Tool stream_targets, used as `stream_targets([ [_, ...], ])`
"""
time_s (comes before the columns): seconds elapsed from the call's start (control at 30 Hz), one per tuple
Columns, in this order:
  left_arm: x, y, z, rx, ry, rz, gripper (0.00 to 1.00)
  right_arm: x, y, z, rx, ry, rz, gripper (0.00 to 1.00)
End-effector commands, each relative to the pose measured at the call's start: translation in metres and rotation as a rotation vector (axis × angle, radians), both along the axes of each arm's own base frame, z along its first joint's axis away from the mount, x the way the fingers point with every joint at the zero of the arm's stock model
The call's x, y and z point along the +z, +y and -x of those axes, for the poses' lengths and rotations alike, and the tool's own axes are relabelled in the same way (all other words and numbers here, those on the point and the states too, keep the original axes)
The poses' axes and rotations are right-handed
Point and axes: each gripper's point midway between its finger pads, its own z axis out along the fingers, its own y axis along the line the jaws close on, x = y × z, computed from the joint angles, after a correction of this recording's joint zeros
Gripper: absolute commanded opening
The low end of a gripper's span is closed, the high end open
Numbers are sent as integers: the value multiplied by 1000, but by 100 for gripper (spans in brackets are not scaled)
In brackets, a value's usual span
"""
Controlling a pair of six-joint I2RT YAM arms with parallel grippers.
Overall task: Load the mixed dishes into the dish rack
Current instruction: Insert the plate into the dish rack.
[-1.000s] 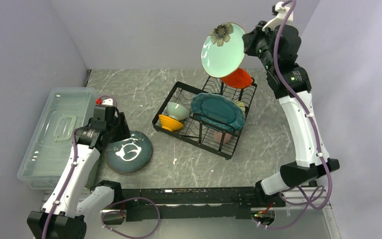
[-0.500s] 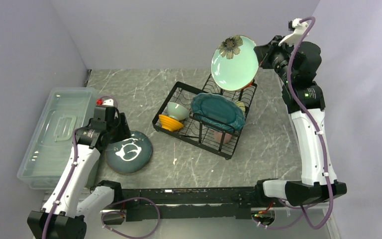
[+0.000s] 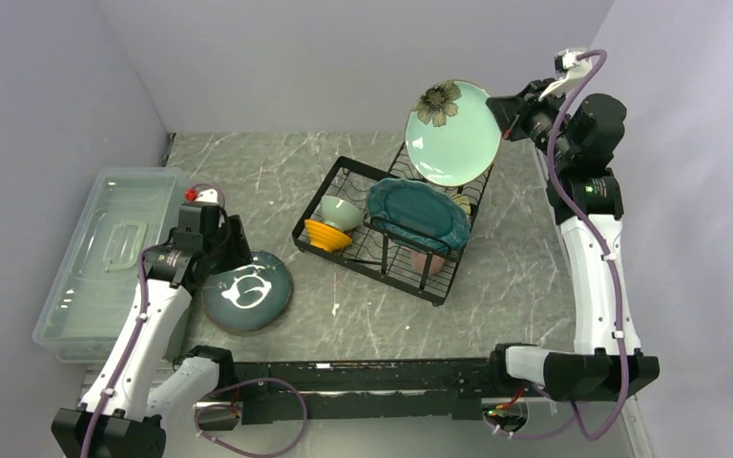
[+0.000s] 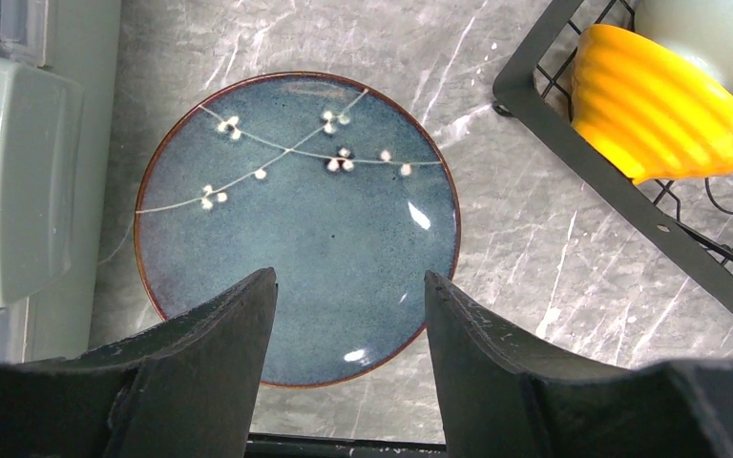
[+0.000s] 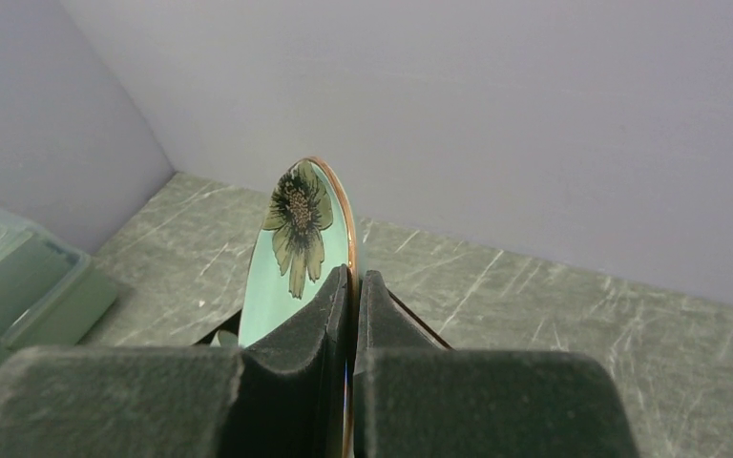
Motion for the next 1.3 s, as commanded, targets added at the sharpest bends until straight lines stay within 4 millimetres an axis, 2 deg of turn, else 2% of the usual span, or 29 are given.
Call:
stream_targets([
  [0.0,8,-4,-4,-36,-48,10,64,64,13,29,128,-276,25,0],
  [0.1,9,-6,-4,-44,-54,16,64,63,19,32,181,-309,58,0],
  [0.6,10,-8,-4,-59,-64,24,64,24,48,44,439,-386,231,0],
  [0.8,10,-9,-4,-62,-63,25,64,10,54,48,491,-398,264,0],
  [1.27,11,-9,-3,-60,-69,23,64,-12,59,77,531,-487,376,0],
])
